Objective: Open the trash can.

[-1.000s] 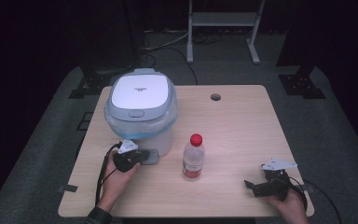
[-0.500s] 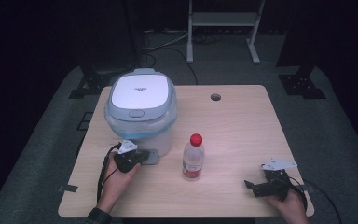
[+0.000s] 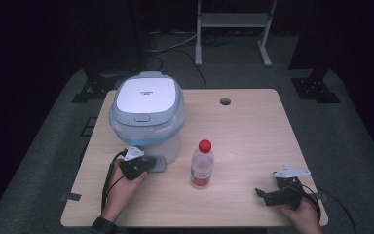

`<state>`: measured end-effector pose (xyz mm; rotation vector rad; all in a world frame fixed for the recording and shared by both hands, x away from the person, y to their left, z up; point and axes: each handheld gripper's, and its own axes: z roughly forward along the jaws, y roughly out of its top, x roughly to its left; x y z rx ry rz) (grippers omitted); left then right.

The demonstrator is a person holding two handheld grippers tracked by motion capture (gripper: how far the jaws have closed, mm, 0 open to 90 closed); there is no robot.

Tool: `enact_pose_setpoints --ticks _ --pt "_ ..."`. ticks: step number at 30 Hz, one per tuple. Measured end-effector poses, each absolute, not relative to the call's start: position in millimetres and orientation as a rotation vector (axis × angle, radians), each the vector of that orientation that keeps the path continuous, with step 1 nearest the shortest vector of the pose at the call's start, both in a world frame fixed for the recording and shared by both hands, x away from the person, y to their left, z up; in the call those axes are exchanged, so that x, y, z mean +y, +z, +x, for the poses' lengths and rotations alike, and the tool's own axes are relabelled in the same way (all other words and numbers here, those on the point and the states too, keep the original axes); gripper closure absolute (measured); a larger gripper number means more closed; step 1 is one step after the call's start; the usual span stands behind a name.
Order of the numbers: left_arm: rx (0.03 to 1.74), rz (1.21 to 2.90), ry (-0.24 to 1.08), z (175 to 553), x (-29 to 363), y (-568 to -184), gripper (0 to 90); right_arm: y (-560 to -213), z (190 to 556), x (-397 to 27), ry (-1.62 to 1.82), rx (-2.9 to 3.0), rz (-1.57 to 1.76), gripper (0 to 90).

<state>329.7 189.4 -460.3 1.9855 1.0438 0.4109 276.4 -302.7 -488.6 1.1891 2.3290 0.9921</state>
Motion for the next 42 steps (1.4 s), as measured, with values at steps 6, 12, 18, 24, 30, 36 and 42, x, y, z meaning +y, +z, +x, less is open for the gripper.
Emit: enact_pose_setpoints --ticks 6,12,18,24,30,36,42 --pt "1.049 1.992 0.408 330.1 189.3 -460.7 89.9 -488.6 276.4 -302.6 0.993 2.329 1.19 1.7" --pt "1.048 2.003 0.412 330.8 189.2 -461.9 89.9 -488.6 276.4 -302.7 0.992 2.329 1.189 1.7" --pt "1.055 2.008 0.408 331.0 188.7 -464.0 89.9 -488.6 276.4 -302.7 0.992 2.33 1.188 1.7" --pt "1.062 2.021 0.408 331.7 187.7 -466.8 89.9 -488.6 276.4 -302.7 0.992 2.33 1.188 1.7" --pt "1.062 2.016 0.412 332.5 187.4 -470.3 89.9 -488.6 276.5 -302.7 0.992 2.33 1.189 1.7" --pt "1.061 2.017 0.409 332.9 187.7 -471.0 89.9 -488.5 276.5 -302.7 0.993 2.331 1.191 1.6" --pt "1.06 2.016 0.407 332.9 188.3 -471.3 89.8 -488.5 276.5 -302.7 0.993 2.331 1.19 1.6"
